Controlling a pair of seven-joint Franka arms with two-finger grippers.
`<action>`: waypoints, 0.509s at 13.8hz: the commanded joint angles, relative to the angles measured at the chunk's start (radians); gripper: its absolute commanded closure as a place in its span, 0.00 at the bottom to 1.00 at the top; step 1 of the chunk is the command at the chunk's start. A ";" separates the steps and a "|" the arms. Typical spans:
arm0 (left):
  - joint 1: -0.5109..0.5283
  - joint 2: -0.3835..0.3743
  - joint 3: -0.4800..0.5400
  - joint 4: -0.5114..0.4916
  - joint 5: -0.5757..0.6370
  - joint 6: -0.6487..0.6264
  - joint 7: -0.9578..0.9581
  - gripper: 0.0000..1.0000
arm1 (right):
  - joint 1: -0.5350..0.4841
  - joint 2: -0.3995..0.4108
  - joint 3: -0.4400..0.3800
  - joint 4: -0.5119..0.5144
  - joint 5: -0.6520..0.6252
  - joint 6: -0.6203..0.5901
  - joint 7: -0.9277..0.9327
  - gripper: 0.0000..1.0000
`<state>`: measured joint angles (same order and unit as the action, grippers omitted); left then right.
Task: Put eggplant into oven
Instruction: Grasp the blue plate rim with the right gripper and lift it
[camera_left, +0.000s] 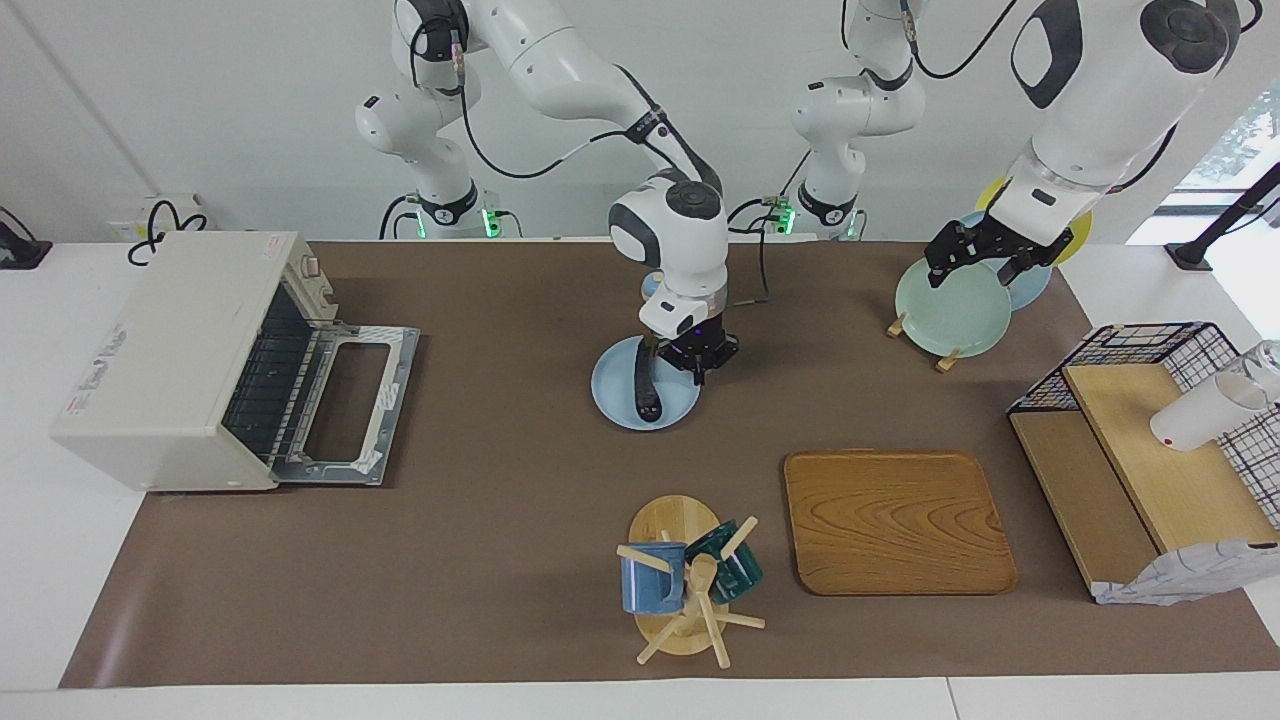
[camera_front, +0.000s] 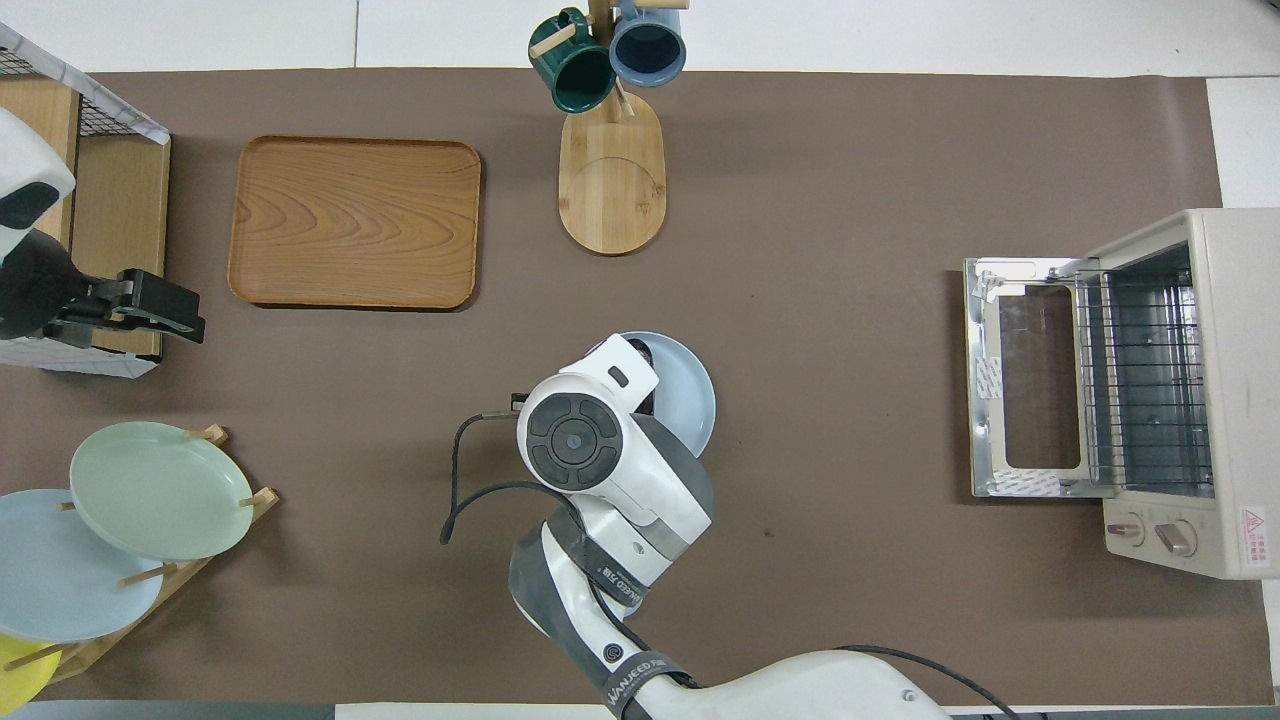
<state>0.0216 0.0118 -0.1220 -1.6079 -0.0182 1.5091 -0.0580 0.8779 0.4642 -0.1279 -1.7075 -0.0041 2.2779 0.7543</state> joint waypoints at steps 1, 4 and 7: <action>0.017 -0.024 -0.008 -0.026 0.020 0.006 0.009 0.00 | -0.022 0.014 0.005 0.159 -0.146 -0.226 -0.047 1.00; 0.003 -0.027 -0.005 -0.027 0.020 -0.003 0.004 0.00 | -0.101 -0.044 -0.005 0.151 -0.166 -0.303 -0.126 1.00; -0.046 -0.035 0.037 -0.029 0.020 -0.007 0.001 0.00 | -0.252 -0.133 -0.007 0.083 -0.166 -0.373 -0.272 1.00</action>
<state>0.0174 0.0074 -0.1192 -1.6083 -0.0182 1.5085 -0.0580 0.7179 0.4109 -0.1471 -1.5515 -0.1562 1.9301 0.5651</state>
